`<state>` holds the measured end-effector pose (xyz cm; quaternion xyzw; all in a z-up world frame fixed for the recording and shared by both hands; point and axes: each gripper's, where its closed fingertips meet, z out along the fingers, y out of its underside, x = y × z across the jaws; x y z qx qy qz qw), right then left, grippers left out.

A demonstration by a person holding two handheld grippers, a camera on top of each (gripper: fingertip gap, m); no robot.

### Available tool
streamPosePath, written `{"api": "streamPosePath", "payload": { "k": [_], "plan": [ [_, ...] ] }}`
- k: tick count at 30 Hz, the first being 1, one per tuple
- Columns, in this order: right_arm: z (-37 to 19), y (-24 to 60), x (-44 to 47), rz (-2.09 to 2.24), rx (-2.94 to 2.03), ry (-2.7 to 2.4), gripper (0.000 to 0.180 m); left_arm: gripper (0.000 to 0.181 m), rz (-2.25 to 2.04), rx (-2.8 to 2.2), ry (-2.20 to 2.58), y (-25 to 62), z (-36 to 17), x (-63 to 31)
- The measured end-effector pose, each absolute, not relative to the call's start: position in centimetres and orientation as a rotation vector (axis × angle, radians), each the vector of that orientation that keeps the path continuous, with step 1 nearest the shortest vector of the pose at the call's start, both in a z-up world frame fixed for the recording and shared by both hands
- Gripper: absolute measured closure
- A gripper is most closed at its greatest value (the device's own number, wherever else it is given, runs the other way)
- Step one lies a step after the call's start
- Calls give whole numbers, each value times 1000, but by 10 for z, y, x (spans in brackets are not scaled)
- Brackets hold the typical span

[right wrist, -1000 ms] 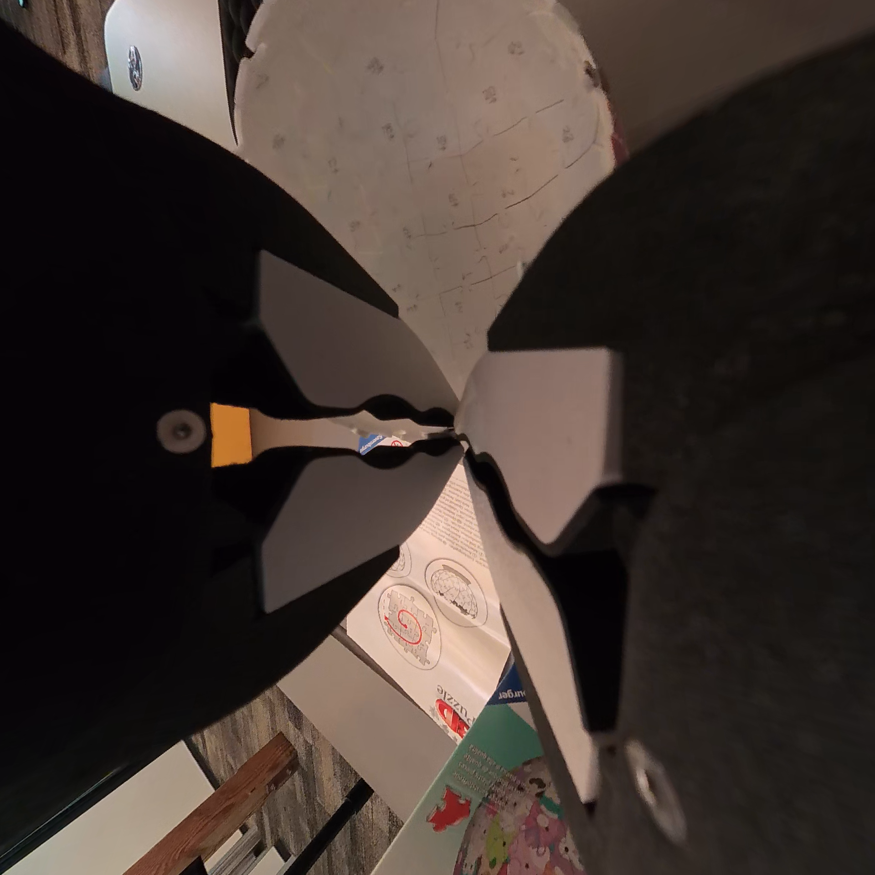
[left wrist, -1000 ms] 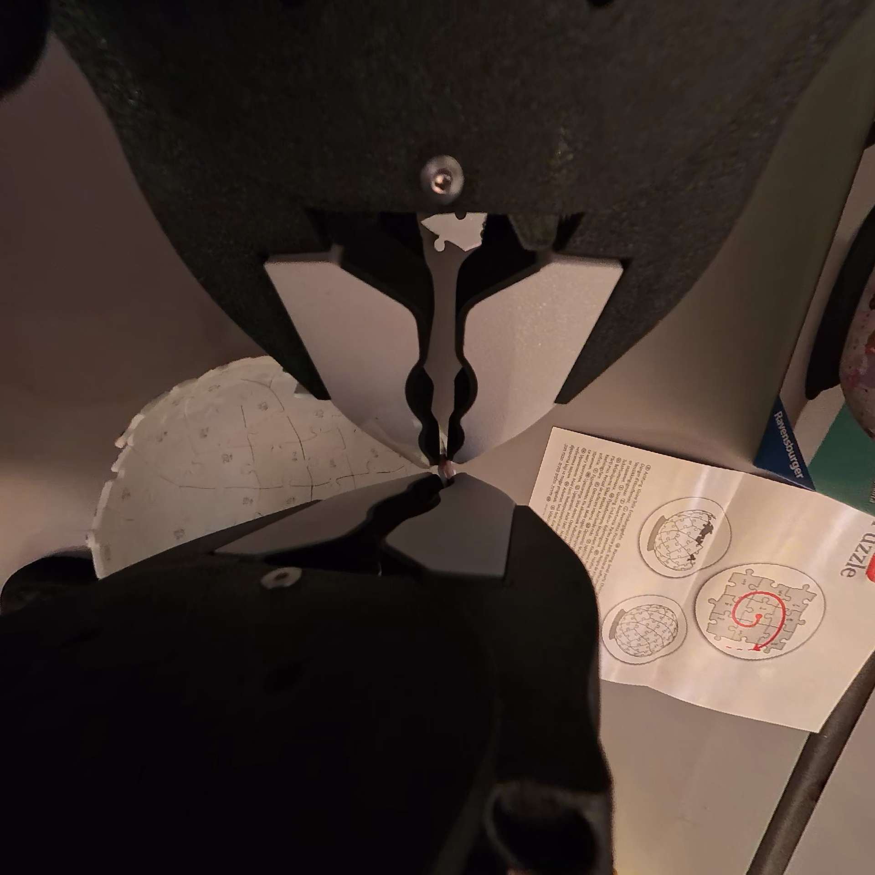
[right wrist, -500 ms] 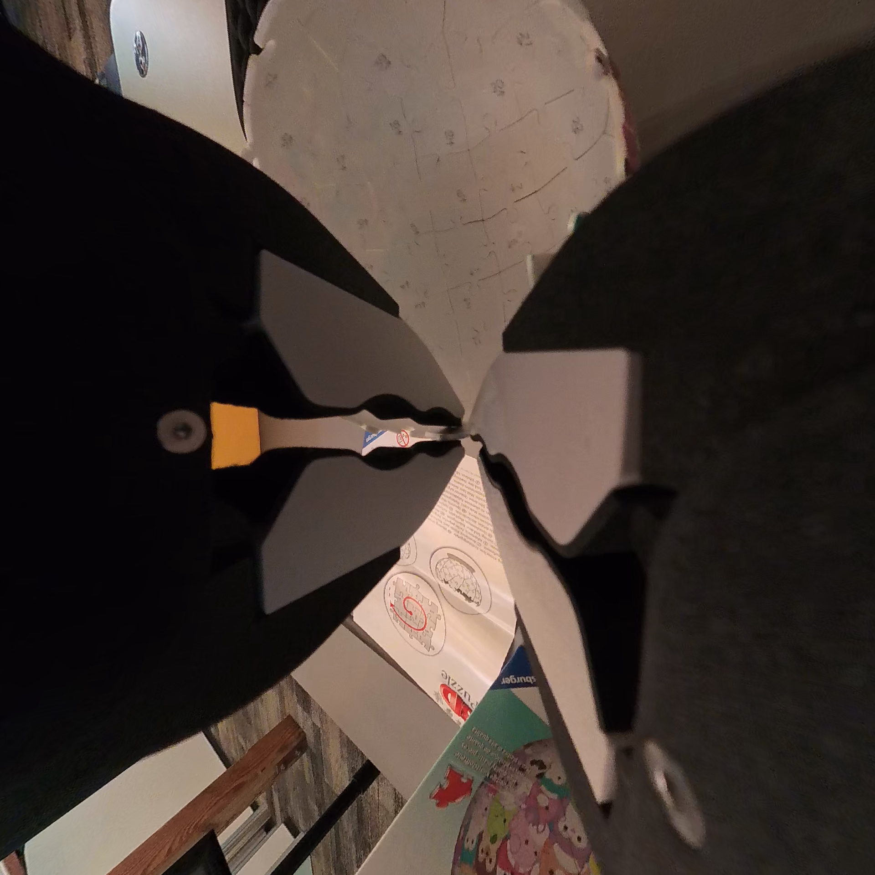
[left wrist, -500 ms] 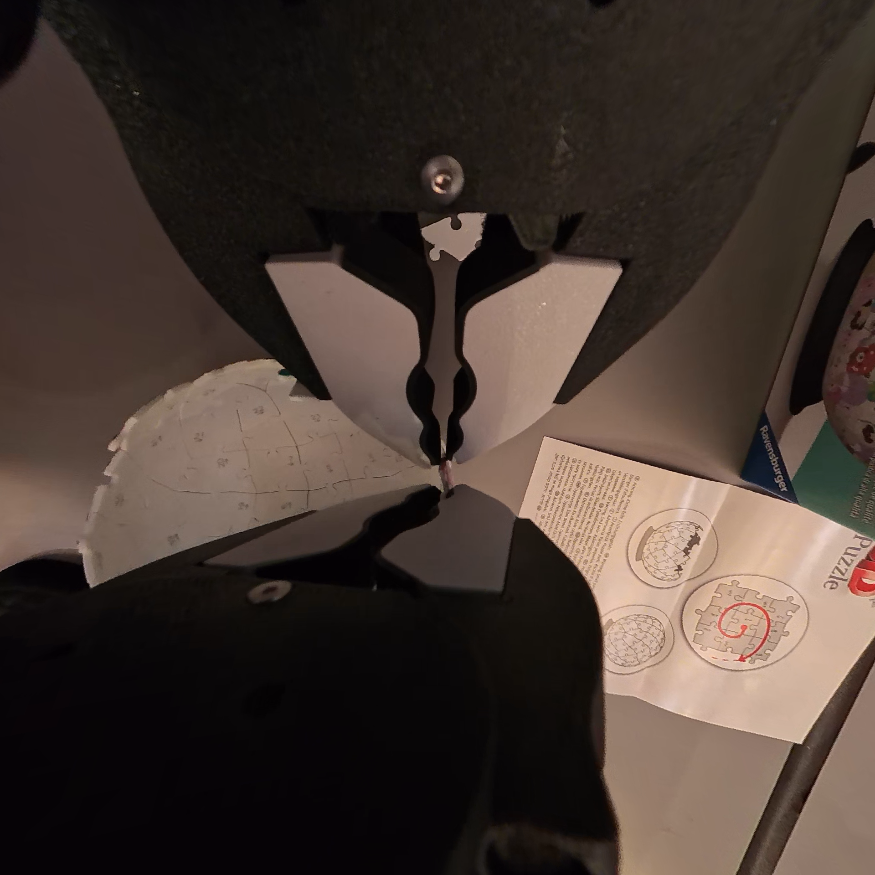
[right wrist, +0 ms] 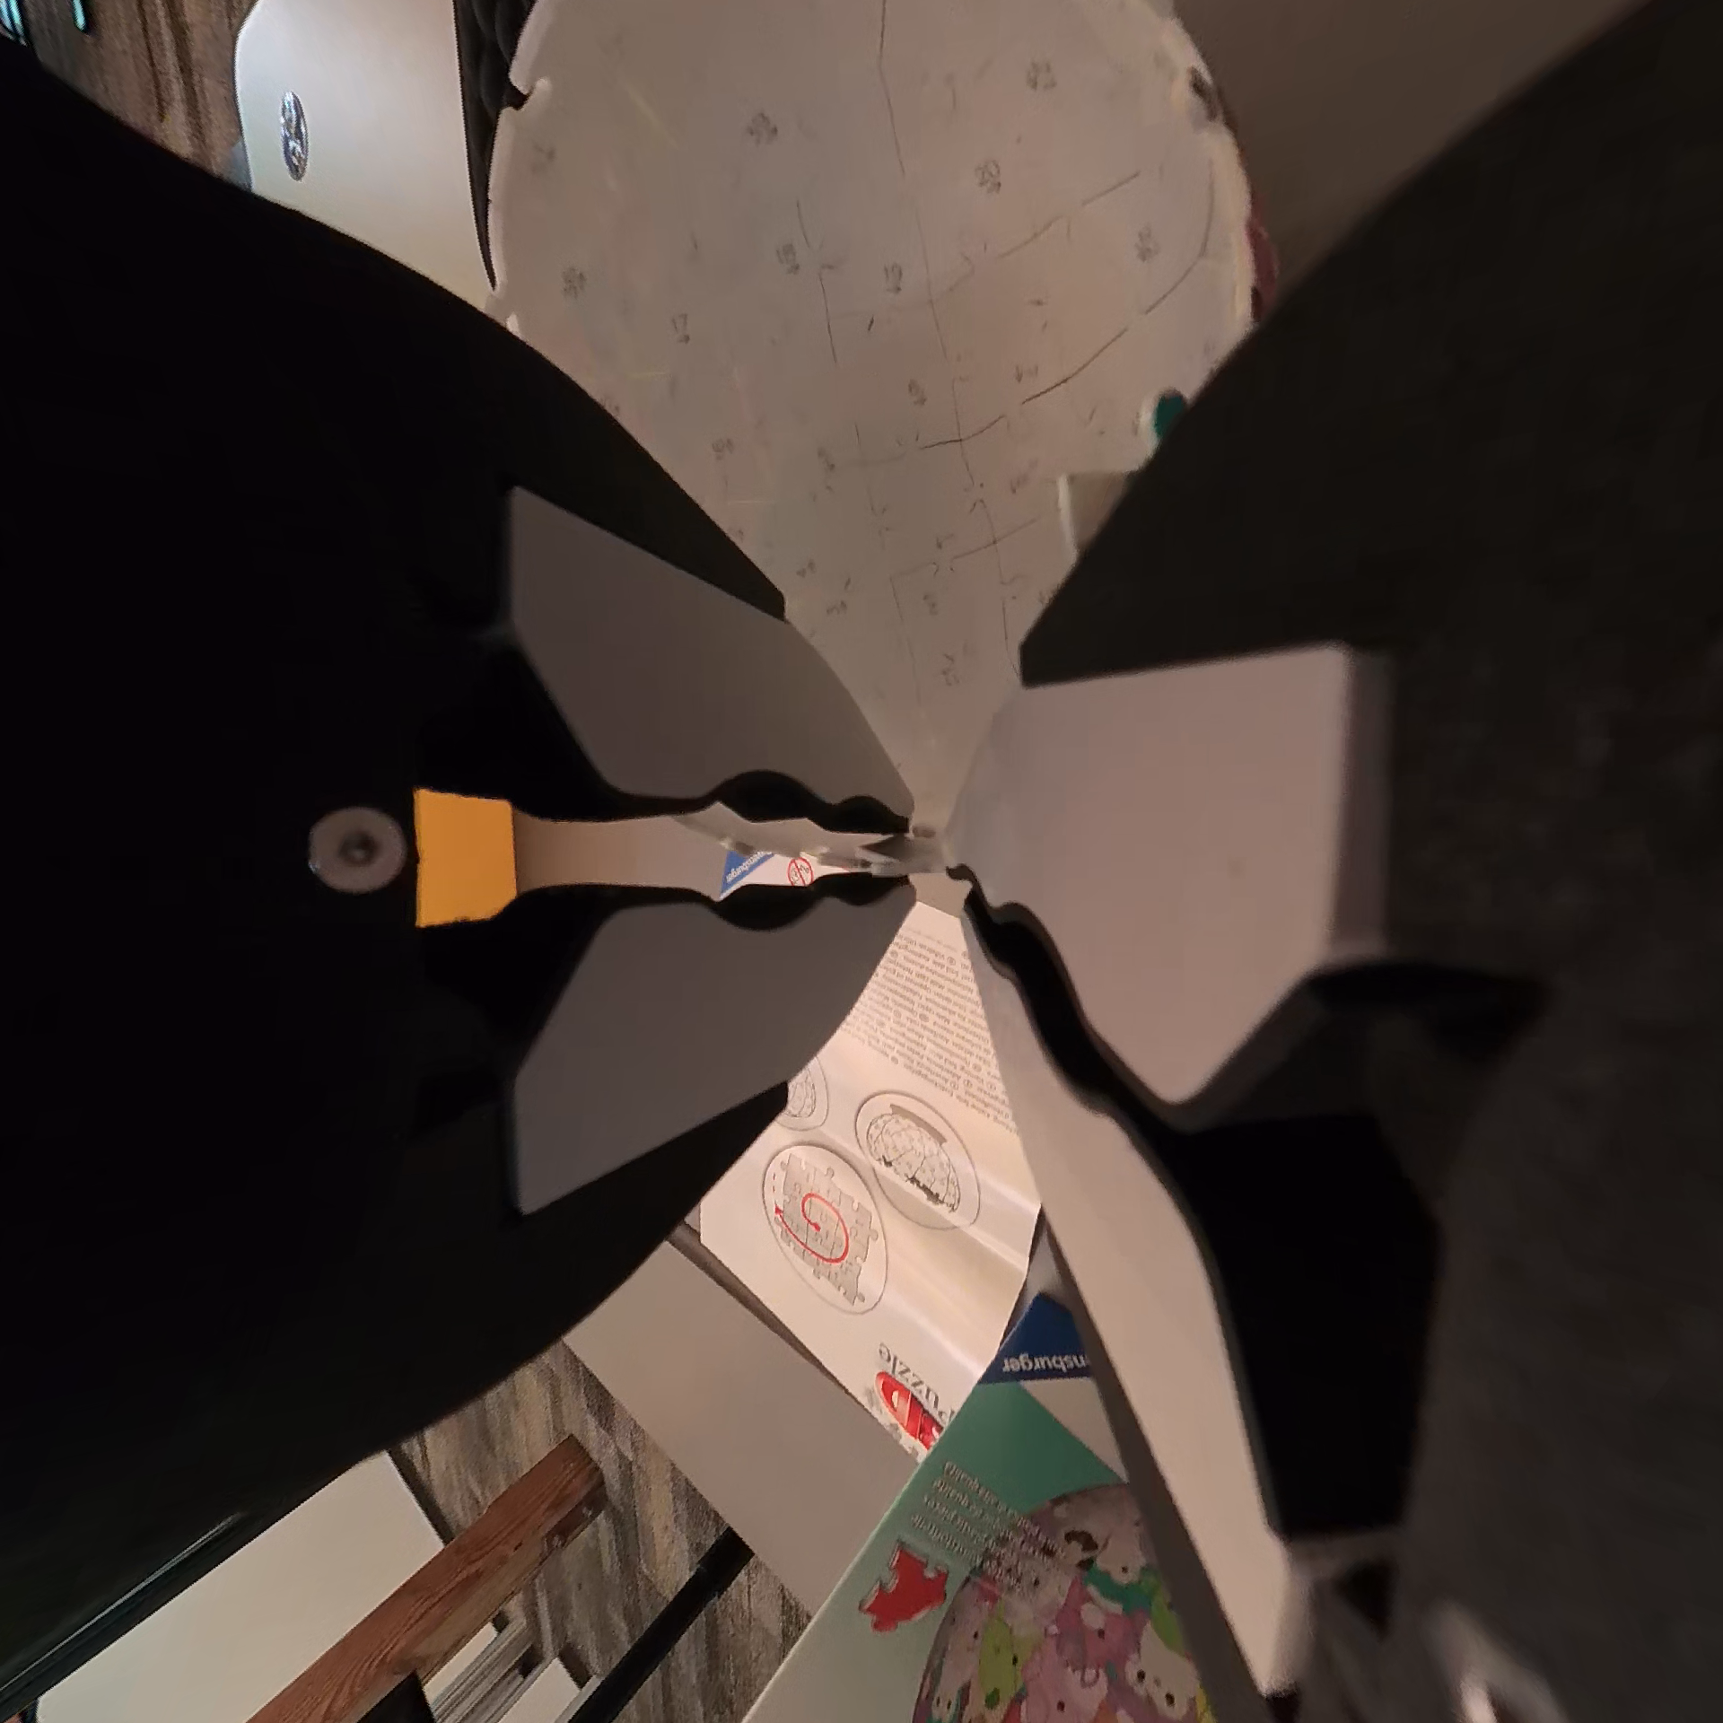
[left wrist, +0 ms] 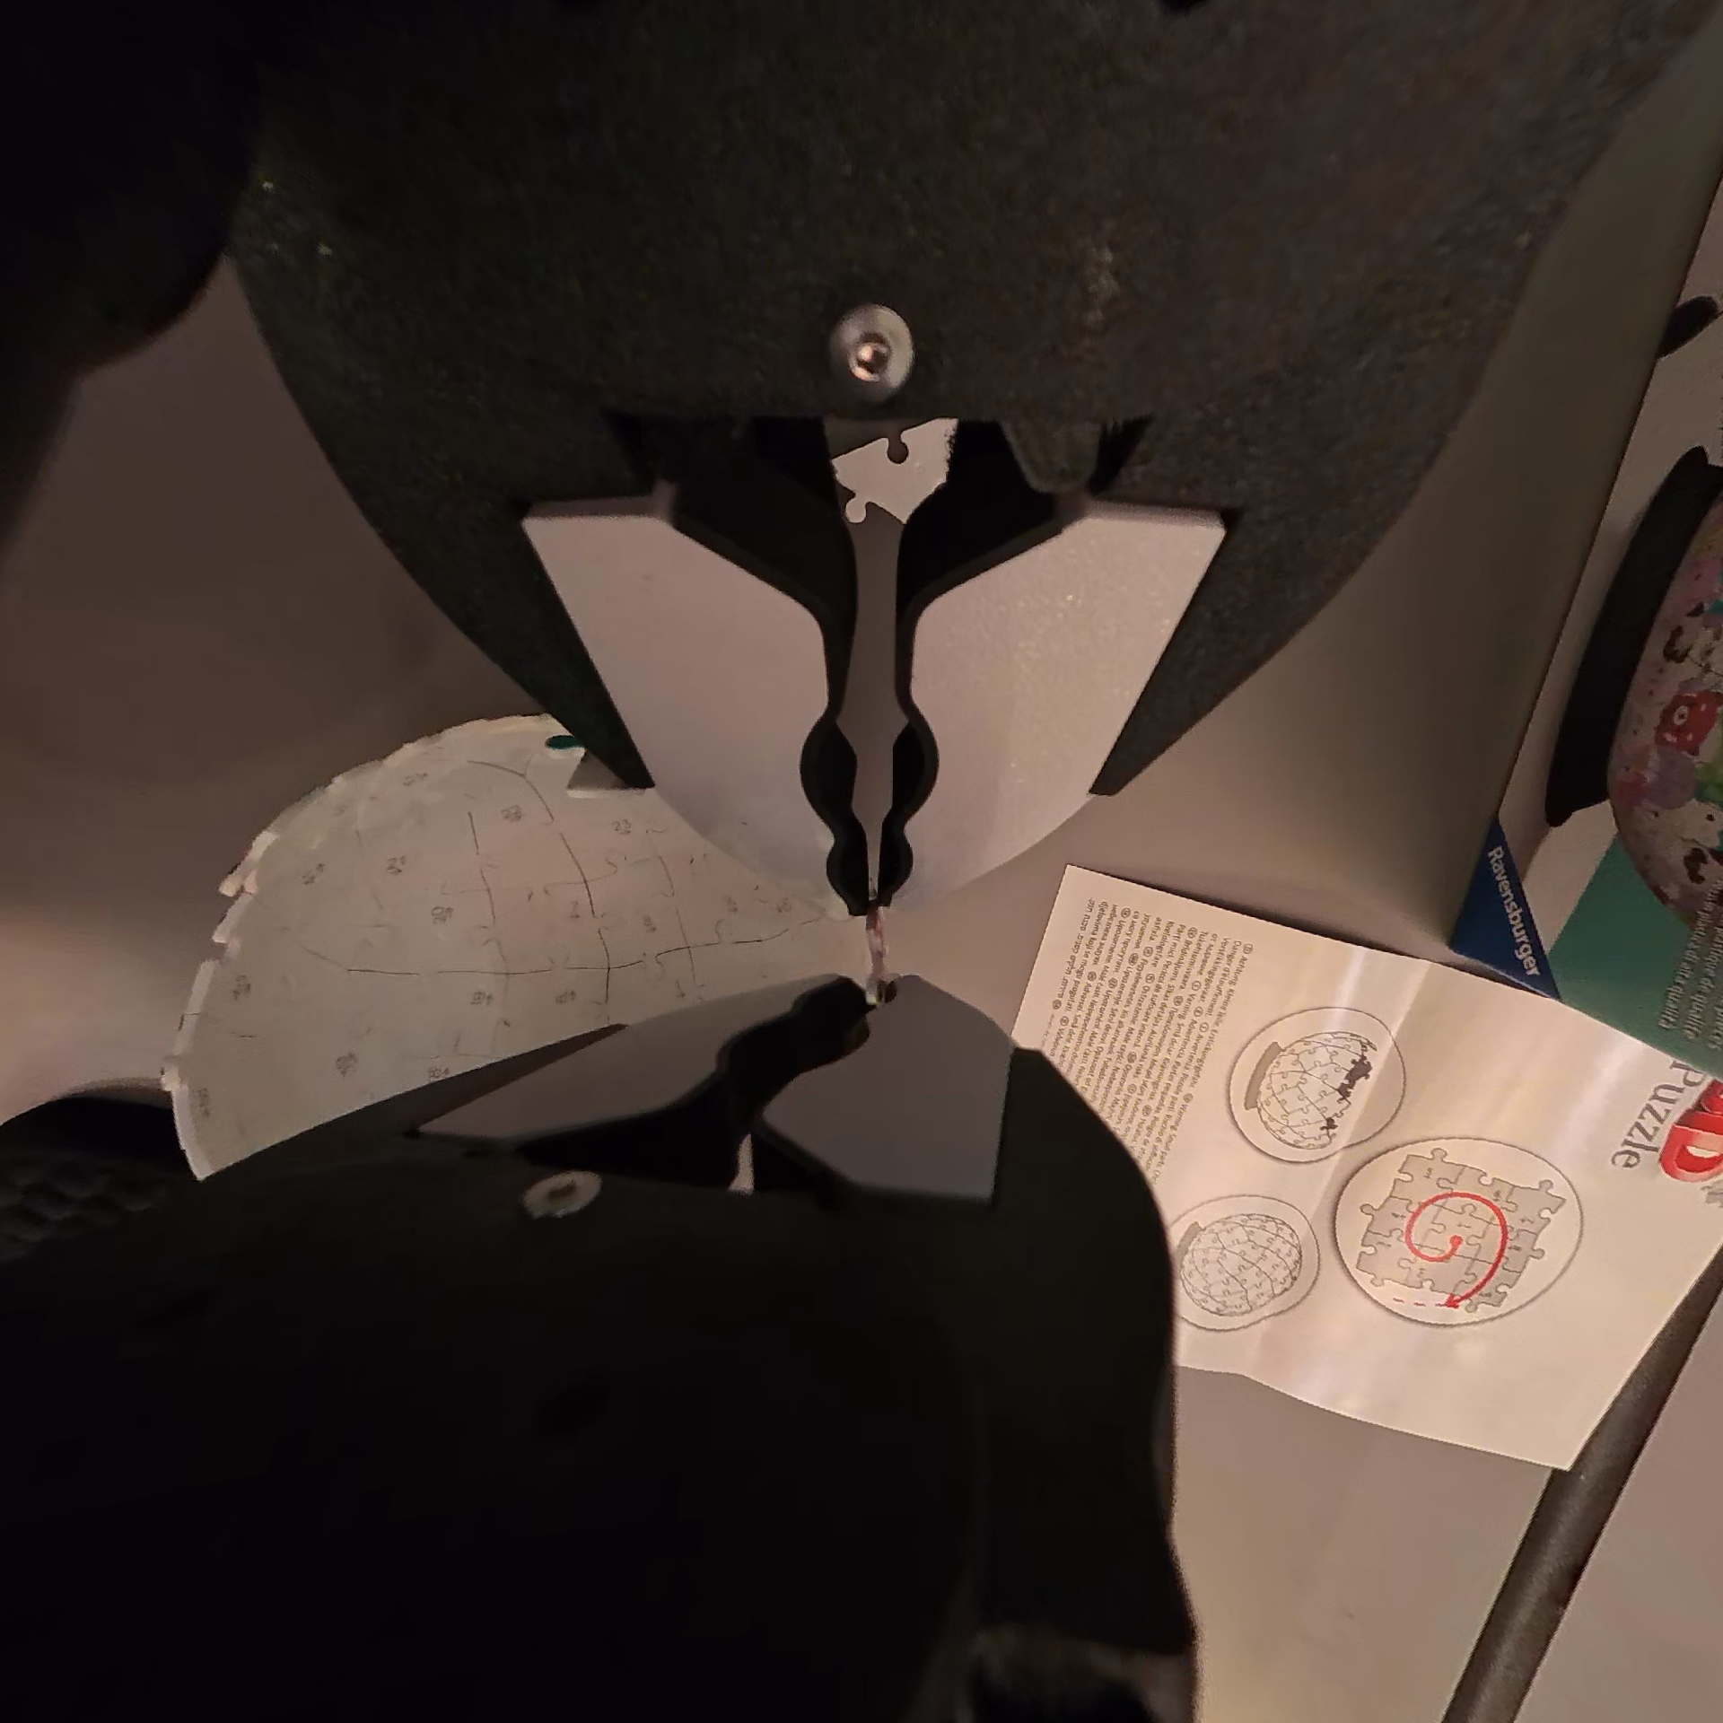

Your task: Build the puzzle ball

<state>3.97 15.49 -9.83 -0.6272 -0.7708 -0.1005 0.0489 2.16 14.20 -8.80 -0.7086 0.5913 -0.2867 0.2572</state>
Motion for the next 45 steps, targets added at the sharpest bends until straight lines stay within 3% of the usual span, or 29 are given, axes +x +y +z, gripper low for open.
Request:
{"api": "streamPosePath", "payload": {
  "k": [27,45],
  "plan": [
    [-95,151,41,-304,-1938,-2343,162,179,-766,-1931,1575,143,-85,22],
    [-99,152,41,-300,-1946,-2311,172,179,-800,-1930,1586,140,-88,25]
  ]
}}
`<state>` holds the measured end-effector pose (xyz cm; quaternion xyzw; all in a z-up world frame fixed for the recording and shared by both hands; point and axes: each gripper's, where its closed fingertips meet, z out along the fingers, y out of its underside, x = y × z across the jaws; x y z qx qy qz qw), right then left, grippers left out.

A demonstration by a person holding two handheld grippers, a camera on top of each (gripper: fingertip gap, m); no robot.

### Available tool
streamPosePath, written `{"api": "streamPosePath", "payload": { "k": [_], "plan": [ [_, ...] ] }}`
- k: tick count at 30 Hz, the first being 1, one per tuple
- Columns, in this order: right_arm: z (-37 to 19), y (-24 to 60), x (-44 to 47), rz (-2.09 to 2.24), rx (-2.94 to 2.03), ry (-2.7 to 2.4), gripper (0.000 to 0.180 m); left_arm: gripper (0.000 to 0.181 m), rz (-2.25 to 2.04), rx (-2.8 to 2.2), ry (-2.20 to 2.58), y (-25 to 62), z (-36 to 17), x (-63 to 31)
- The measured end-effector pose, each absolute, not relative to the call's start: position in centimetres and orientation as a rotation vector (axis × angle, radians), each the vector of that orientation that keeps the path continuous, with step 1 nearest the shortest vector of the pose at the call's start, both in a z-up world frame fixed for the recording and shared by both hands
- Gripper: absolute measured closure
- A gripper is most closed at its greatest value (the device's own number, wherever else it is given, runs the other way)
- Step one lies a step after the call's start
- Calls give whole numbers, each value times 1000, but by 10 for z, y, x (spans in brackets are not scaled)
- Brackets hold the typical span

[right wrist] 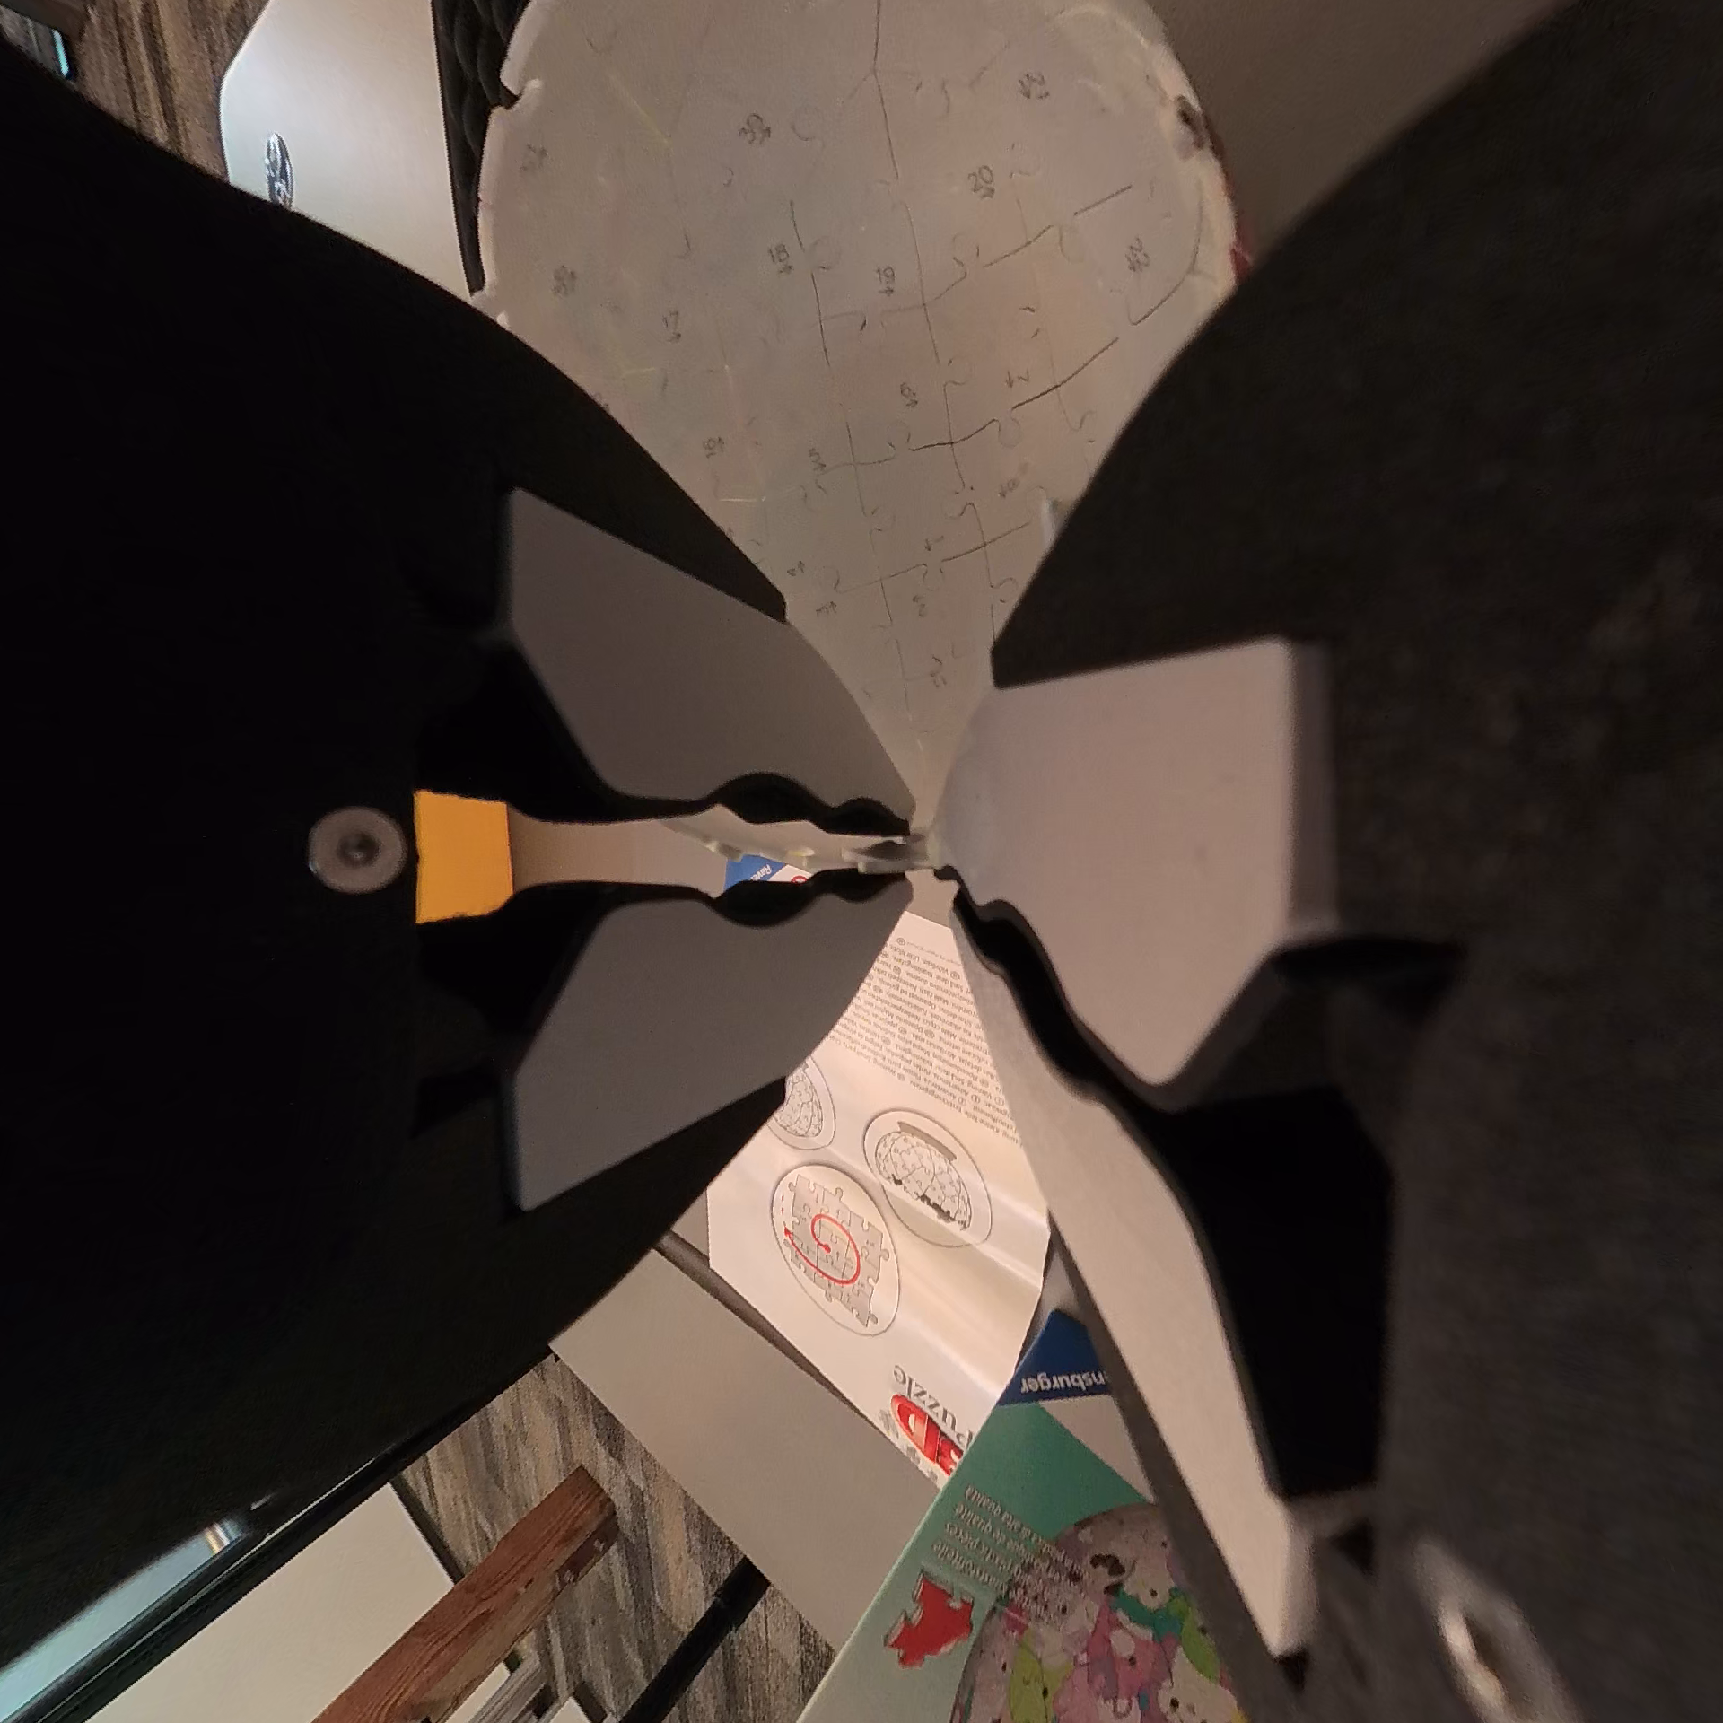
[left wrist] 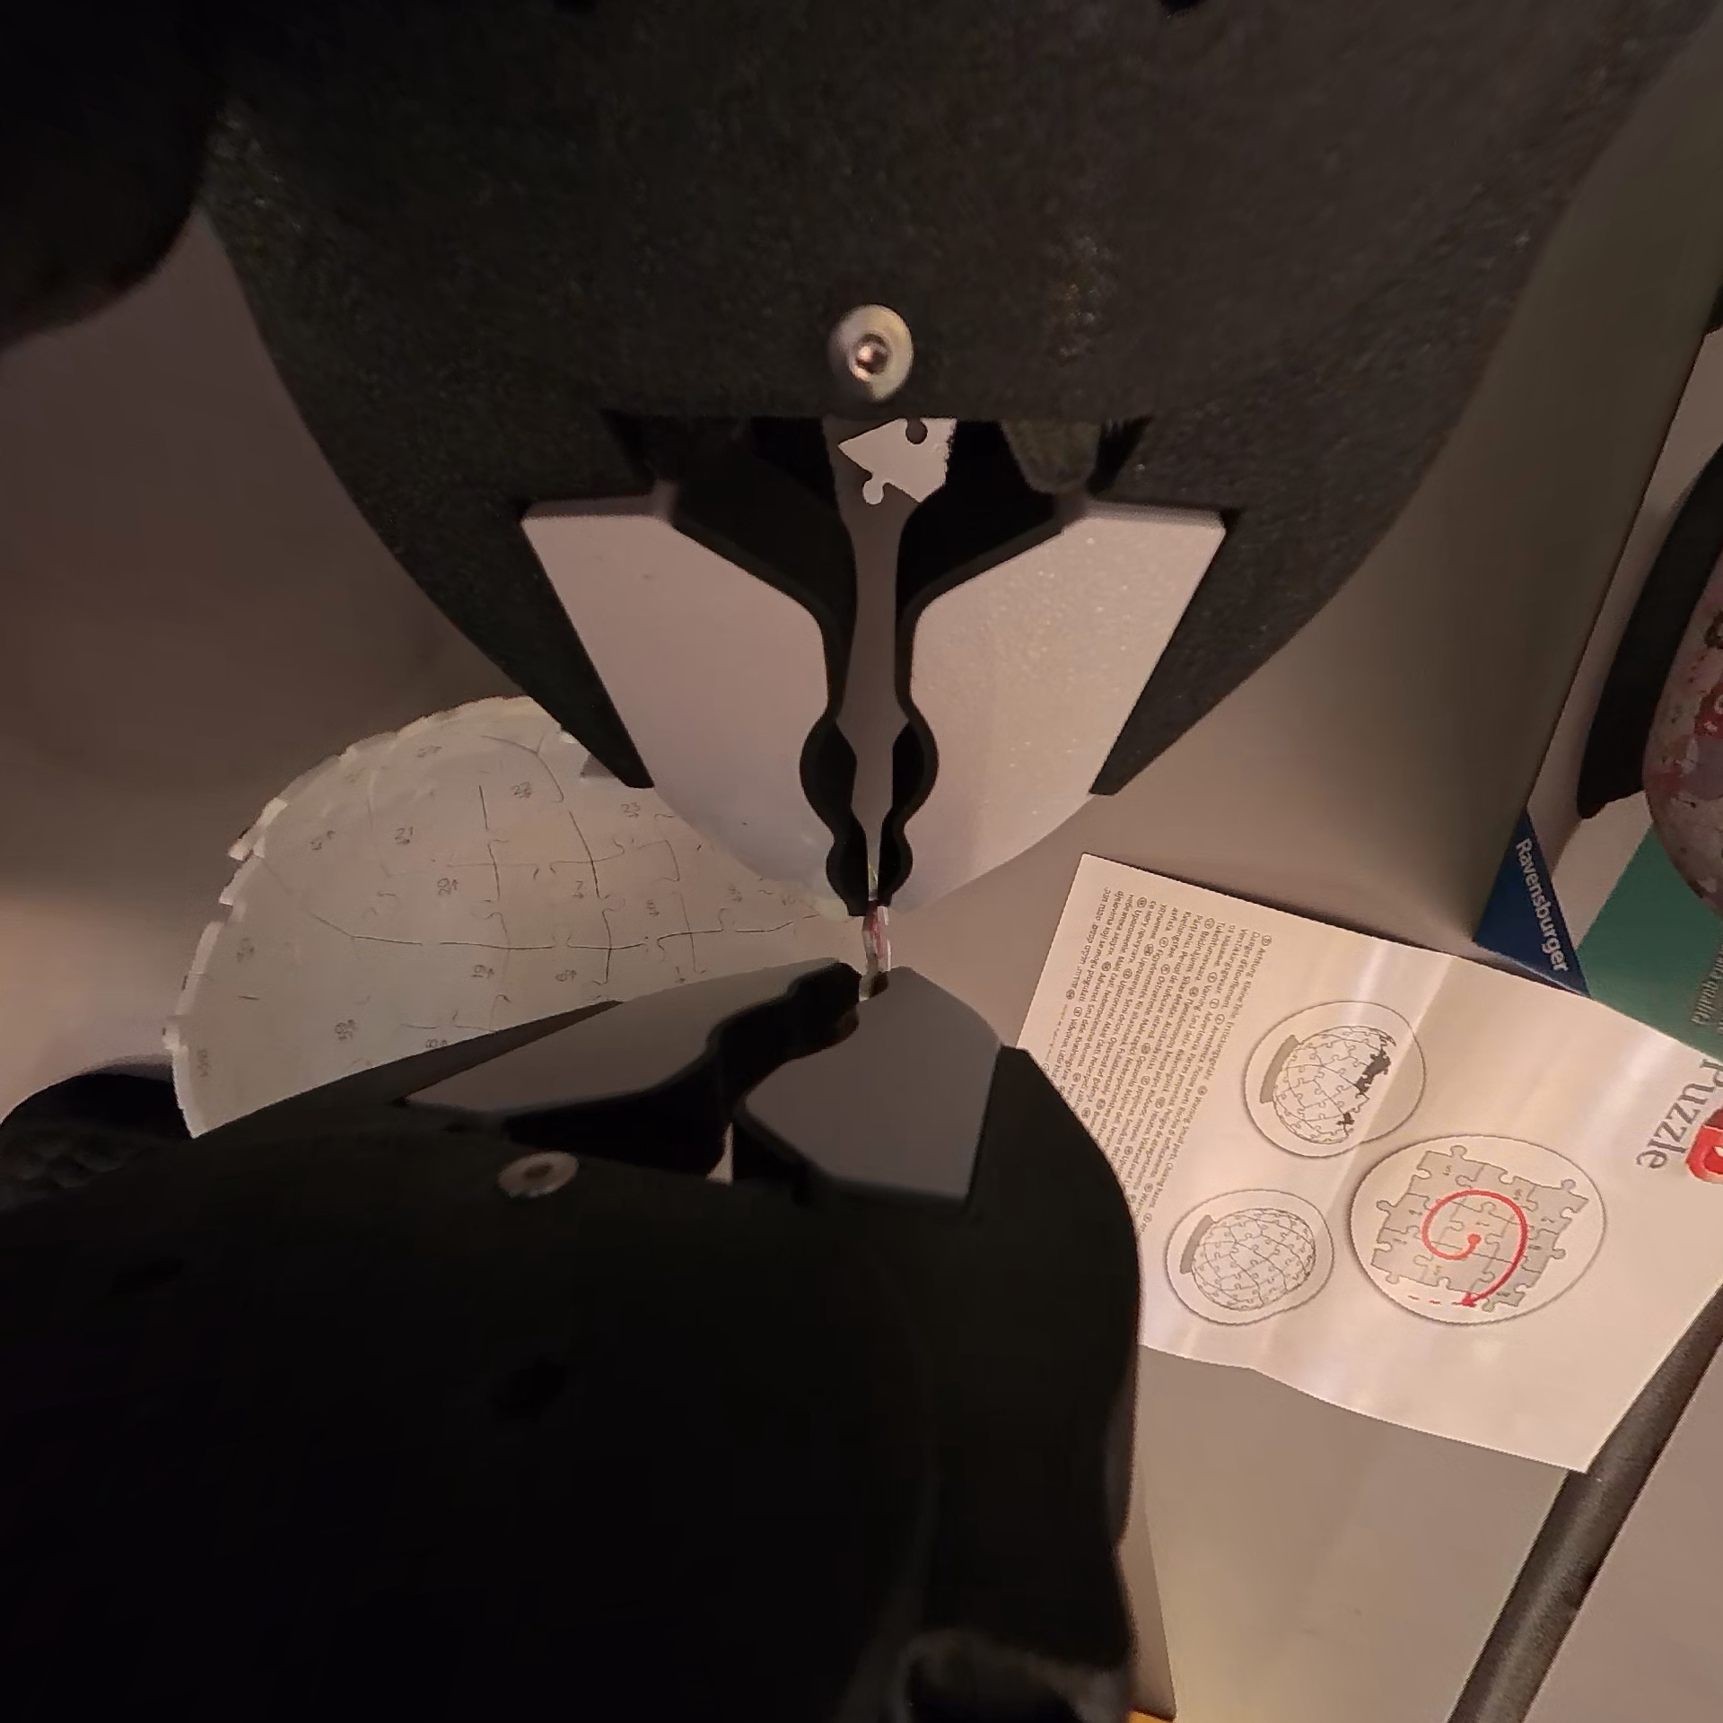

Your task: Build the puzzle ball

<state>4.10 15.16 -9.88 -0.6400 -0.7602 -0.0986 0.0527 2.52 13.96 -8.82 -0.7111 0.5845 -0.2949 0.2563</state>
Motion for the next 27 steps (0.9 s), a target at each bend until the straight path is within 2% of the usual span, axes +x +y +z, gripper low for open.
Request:
{"api": "streamPosePath", "payload": {
  "k": [27],
  "plan": [
    [-99,151,43,-323,-1963,-2283,174,179,-816,-1933,1587,137,-89,27]
  ]
}}
